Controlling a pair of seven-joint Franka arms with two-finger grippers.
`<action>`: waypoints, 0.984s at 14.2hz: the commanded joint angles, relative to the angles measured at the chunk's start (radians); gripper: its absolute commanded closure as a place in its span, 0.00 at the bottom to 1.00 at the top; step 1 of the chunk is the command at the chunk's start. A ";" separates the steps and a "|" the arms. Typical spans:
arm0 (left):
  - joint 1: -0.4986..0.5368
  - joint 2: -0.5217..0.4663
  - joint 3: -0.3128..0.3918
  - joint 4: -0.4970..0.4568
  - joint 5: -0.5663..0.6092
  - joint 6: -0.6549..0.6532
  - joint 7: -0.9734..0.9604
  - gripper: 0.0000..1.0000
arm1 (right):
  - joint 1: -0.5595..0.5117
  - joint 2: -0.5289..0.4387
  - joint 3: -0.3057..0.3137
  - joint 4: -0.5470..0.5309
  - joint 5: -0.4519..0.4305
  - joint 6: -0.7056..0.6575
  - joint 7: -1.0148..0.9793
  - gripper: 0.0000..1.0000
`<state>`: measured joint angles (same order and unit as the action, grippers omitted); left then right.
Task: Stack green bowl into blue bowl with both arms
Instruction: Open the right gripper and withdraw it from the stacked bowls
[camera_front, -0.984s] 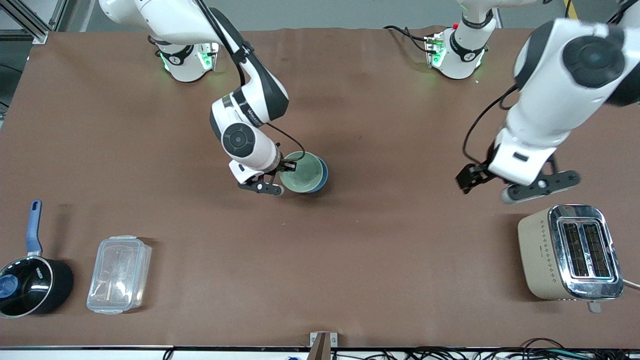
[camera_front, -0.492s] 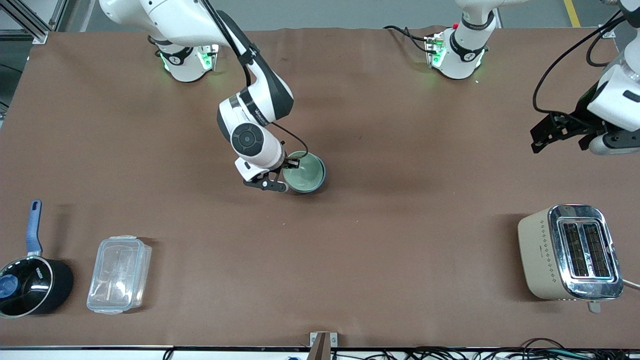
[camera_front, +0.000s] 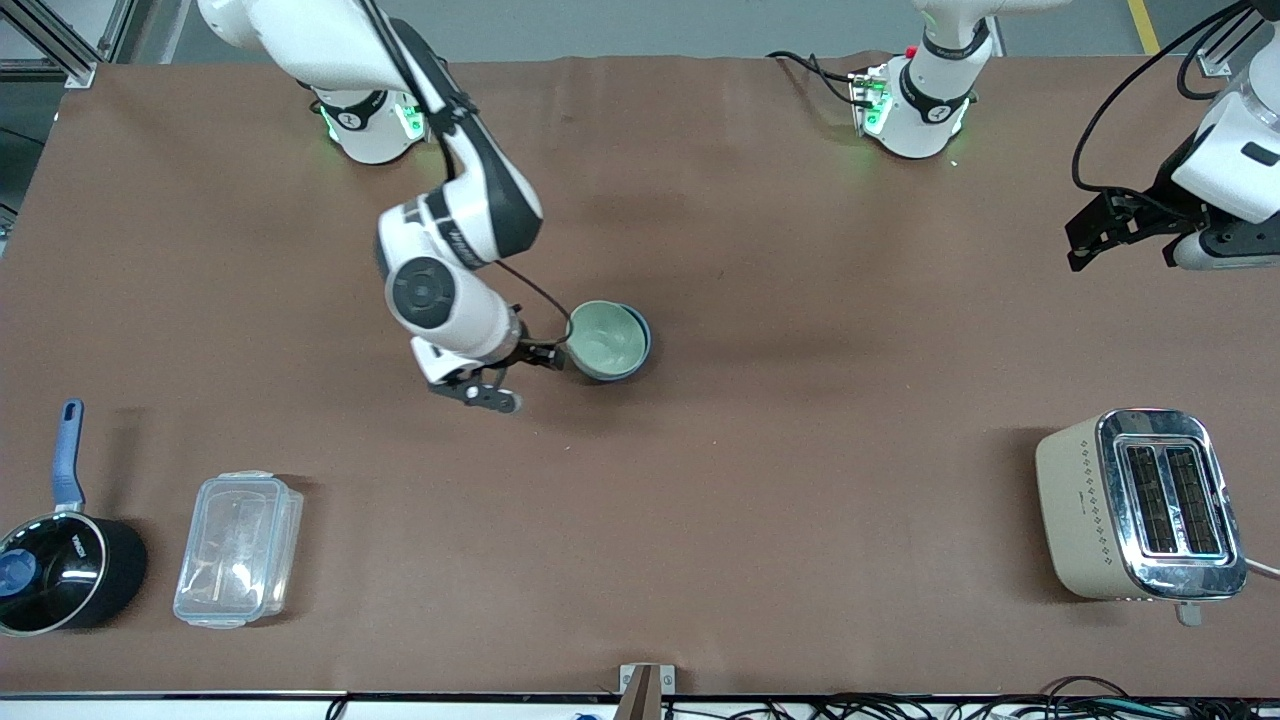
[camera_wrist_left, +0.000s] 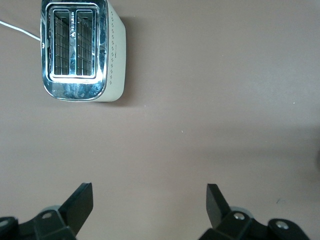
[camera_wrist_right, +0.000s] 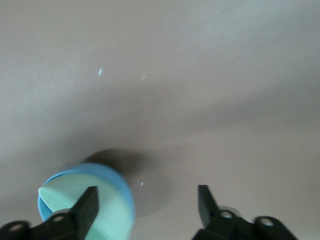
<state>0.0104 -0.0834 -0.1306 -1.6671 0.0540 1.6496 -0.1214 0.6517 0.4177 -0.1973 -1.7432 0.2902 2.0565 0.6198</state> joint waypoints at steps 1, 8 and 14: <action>-0.001 -0.027 0.005 -0.025 -0.017 0.001 0.006 0.00 | -0.056 -0.130 -0.066 -0.016 -0.005 -0.117 -0.133 0.00; -0.003 -0.018 0.005 -0.017 -0.025 0.009 0.008 0.00 | -0.113 -0.358 -0.249 -0.024 -0.215 -0.243 -0.302 0.00; -0.001 -0.018 0.003 -0.016 -0.049 0.009 0.008 0.00 | -0.294 -0.438 -0.254 0.036 -0.253 -0.351 -0.512 0.00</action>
<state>0.0098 -0.0853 -0.1309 -1.6753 0.0210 1.6524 -0.1214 0.3936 0.0016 -0.4669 -1.7316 0.0552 1.7355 0.1490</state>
